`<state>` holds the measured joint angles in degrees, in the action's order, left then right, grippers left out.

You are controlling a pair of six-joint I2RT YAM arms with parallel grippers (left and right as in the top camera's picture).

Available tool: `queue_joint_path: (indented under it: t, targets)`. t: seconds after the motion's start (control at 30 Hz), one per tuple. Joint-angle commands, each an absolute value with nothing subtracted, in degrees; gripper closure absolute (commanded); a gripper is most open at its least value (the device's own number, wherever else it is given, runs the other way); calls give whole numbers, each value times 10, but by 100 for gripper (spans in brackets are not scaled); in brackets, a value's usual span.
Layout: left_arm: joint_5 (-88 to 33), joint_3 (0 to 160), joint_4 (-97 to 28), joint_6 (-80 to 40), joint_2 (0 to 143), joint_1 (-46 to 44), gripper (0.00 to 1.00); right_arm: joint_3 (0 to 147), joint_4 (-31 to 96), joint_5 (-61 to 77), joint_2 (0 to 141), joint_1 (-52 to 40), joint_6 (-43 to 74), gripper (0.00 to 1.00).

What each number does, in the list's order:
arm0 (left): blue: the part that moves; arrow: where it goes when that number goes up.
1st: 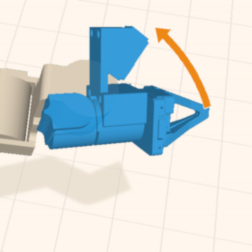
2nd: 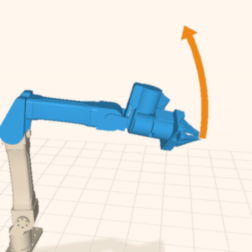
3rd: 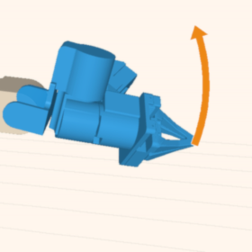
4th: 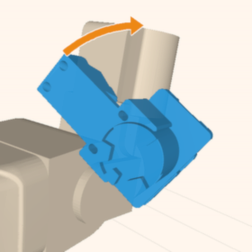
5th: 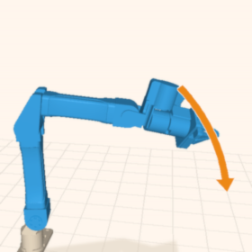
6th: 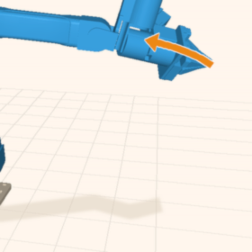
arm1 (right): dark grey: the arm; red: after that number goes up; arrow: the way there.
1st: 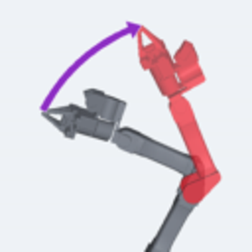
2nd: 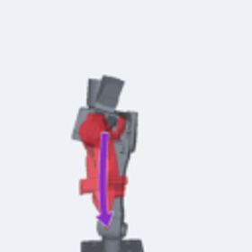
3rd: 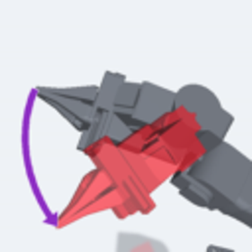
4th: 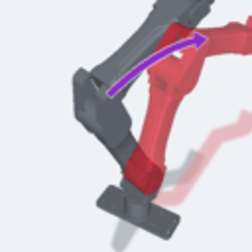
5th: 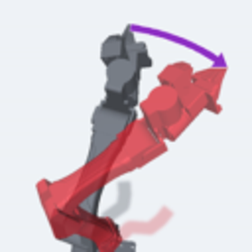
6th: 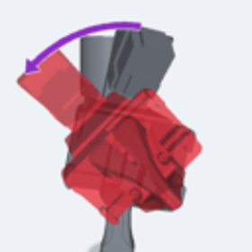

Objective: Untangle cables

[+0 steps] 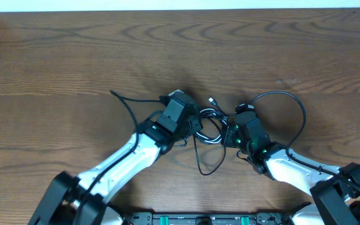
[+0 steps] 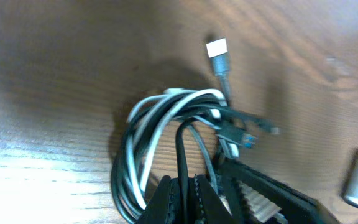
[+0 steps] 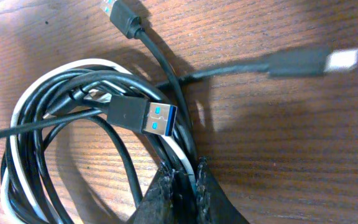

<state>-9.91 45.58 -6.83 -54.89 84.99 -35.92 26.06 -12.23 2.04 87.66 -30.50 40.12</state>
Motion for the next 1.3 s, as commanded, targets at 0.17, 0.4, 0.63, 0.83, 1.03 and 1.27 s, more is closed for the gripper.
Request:
queue_joint_path:
  t: [0.17, 0.4, 0.63, 0.83, 1.03, 1.27]
  targets:
    - [-78, 466, -74, -455, 663, -360, 92, 256, -116, 10, 882, -303, 402, 96]
    - [55, 466, -176, -429, 579, -360, 92, 256, -116, 10, 882, -303, 402, 96]
    - [162, 462, -274, -502, 595, -360, 92, 256, -116, 10, 882, -303, 403, 94]
    - [171, 462, -283, -541, 640, -360, 92, 256, -116, 10, 882, -303, 403, 92]
    - [191, 462, -280, -649, 677, -354, 92, 256, -116, 10, 882, -303, 402, 88]
    - [222, 463, -208, -728, 677, -309, 92, 256, -116, 10, 882, -303, 403, 62]
